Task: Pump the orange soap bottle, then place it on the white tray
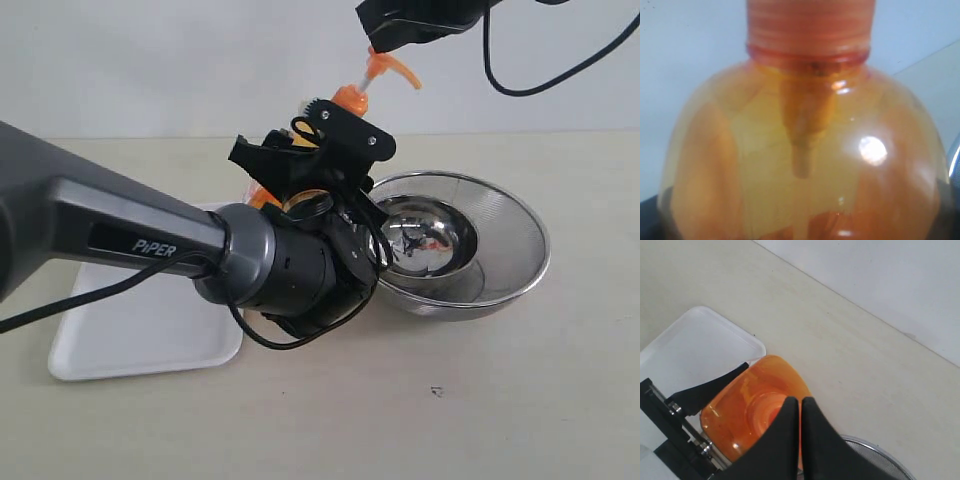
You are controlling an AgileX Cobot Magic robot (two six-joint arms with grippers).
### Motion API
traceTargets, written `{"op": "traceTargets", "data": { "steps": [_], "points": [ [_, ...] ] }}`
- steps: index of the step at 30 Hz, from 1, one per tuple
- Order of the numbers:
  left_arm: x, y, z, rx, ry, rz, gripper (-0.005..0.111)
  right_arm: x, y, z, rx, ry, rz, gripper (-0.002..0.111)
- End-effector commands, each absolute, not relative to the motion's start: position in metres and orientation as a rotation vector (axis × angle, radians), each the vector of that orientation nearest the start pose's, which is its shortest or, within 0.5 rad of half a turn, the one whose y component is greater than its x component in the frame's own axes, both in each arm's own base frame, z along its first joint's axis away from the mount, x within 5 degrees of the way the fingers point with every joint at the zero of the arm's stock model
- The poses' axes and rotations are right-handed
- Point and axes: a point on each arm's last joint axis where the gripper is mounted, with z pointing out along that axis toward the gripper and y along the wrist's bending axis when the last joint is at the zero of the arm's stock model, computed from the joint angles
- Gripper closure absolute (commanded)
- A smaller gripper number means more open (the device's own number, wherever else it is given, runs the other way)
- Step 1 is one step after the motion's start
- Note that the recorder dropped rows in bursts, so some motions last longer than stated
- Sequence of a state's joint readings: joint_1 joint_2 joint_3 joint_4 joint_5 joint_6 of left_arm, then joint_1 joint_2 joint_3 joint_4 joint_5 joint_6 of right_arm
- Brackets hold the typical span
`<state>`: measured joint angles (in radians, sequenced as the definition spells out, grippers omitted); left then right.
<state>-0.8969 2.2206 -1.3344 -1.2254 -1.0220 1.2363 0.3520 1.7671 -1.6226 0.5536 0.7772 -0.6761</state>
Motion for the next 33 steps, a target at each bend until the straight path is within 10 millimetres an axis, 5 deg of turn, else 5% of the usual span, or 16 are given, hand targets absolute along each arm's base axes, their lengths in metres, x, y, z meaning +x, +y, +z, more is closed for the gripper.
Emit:
{"op": "traceTargets", "data": {
  "steps": [1, 25, 33],
  "points": [
    [0.332, -0.312, 0.153, 0.449, 1.678, 0.356, 0.102, 0.362, 0.182, 0.324, -0.960, 2.231, 0.531, 0.109],
    [0.332, -0.312, 0.153, 0.451, 1.678, 0.358, 0.102, 0.362, 0.182, 0.323, -0.953, 2.241, 0.533, 0.109],
    [0.332, -0.312, 0.153, 0.451, 1.678, 0.358, 0.102, 0.370, 0.186, 0.298, -0.970, 2.322, 0.556, 0.109]
  ]
}}
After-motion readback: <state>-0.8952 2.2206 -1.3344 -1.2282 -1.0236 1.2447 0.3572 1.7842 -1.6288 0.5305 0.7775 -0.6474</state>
